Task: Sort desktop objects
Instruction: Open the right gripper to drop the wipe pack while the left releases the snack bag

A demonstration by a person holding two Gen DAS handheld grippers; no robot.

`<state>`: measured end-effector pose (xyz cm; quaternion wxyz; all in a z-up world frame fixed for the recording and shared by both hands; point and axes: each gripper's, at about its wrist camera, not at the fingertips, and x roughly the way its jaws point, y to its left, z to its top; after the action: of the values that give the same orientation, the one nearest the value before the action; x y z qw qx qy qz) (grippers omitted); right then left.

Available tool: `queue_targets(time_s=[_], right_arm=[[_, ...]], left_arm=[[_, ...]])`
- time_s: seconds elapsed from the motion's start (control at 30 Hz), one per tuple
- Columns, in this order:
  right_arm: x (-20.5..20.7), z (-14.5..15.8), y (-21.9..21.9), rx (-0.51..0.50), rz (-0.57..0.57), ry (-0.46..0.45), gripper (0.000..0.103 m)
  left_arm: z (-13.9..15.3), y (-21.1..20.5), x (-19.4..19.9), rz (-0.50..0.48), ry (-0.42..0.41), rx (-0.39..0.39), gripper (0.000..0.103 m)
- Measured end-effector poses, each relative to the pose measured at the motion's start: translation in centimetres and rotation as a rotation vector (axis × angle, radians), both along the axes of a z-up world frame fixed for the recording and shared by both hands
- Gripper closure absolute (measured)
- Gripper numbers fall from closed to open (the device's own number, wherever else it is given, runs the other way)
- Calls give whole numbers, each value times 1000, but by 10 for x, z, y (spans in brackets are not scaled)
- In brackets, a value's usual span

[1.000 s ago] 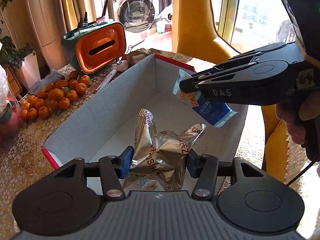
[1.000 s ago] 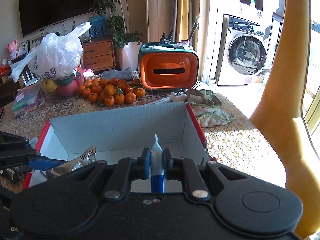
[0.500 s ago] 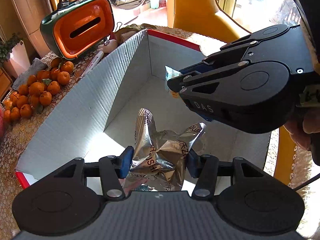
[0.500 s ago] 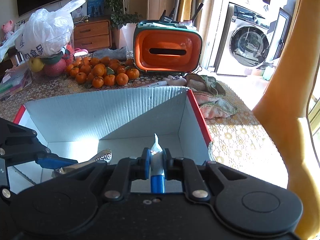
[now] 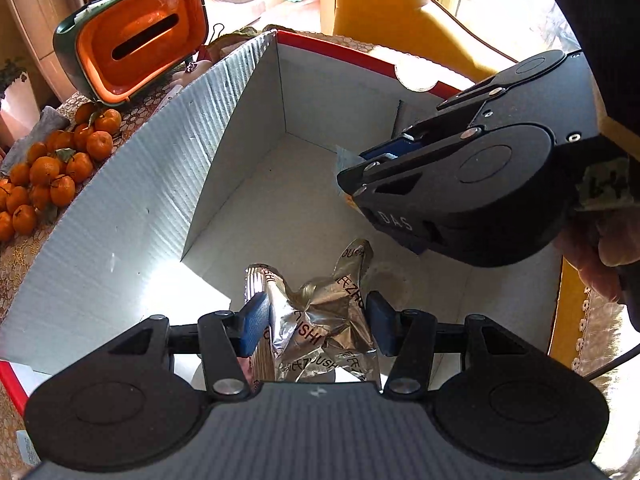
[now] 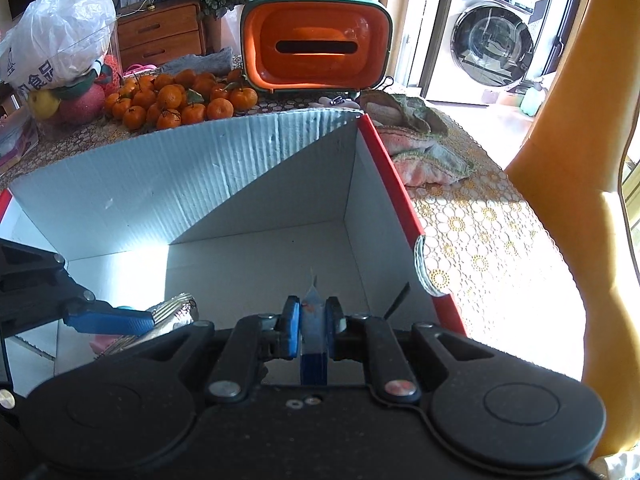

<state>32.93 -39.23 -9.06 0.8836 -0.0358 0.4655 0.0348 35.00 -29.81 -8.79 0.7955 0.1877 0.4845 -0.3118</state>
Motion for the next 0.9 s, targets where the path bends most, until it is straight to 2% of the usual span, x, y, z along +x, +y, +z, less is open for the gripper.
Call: queue_targets(time_s=[0.3, 0.43, 0.9], right_arm=[[1, 2, 1, -9, -4, -3, 83], [-3, 6, 0, 8, -12, -15, 78], [-40, 35, 5, 49, -21, -46, 74]], left_arm=[[1, 3, -1, 30, 24, -24, 50], [7, 6, -5, 33, -1, -26, 50], [54, 34, -45, 82, -60, -132, 50]])
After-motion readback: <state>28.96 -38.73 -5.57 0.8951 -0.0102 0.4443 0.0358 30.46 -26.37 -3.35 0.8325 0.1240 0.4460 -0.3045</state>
